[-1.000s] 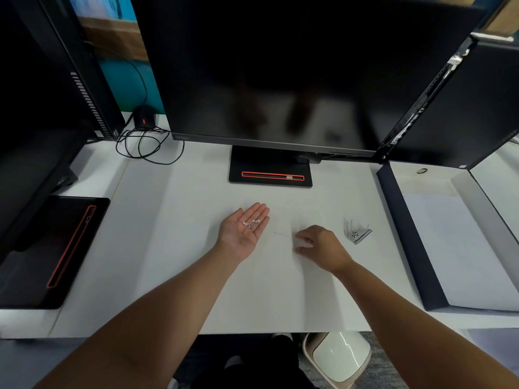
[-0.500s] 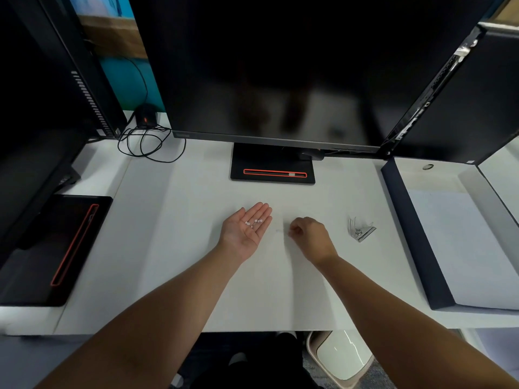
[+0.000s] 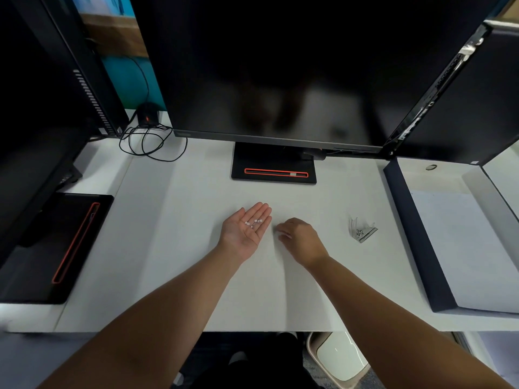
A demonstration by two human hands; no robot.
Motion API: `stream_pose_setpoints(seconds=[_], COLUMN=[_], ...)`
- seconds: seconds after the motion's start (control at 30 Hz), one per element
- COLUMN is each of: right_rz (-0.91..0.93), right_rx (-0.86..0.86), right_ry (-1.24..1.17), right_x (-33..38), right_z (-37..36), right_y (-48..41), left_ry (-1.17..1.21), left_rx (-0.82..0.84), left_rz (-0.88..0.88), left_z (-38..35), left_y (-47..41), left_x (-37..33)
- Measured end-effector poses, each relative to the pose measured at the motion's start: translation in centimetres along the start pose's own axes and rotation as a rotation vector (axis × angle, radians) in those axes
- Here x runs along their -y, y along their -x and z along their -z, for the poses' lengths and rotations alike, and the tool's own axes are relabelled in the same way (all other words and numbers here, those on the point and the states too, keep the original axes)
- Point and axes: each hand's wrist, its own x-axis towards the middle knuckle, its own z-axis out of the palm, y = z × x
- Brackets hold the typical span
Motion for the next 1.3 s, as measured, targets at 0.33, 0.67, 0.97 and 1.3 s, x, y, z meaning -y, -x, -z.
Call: stream_pose_setpoints(seconds=[0.33, 0.67, 0.97, 1.3], right_rz=[0.024, -0.250, -0.222, -0.200], right_rx=[-0.017, -0.148, -0.059, -0.046], right_ry=[0.211, -0.374, -0.442, -0.385], right_x=[0.3, 3.8, 7.2, 7.3], right_z=[-0.8, 2.0, 2.6, 2.5], right_y=[-0.4, -1.3, -2.0, -2.5], left_ry=[-0.003, -0.014, -0.065, -0.050], left_rx=[-0.011, -0.028, -0.051, -0.117], left_rz=[-0.003, -0.026, -0.033, -0.063], left_z=[-0.1, 0.0, -1.1, -1.1], left_y=[0.0, -0.1, -0.2, 0.0], left_x=[0.1, 0.0, 0.8, 0.8])
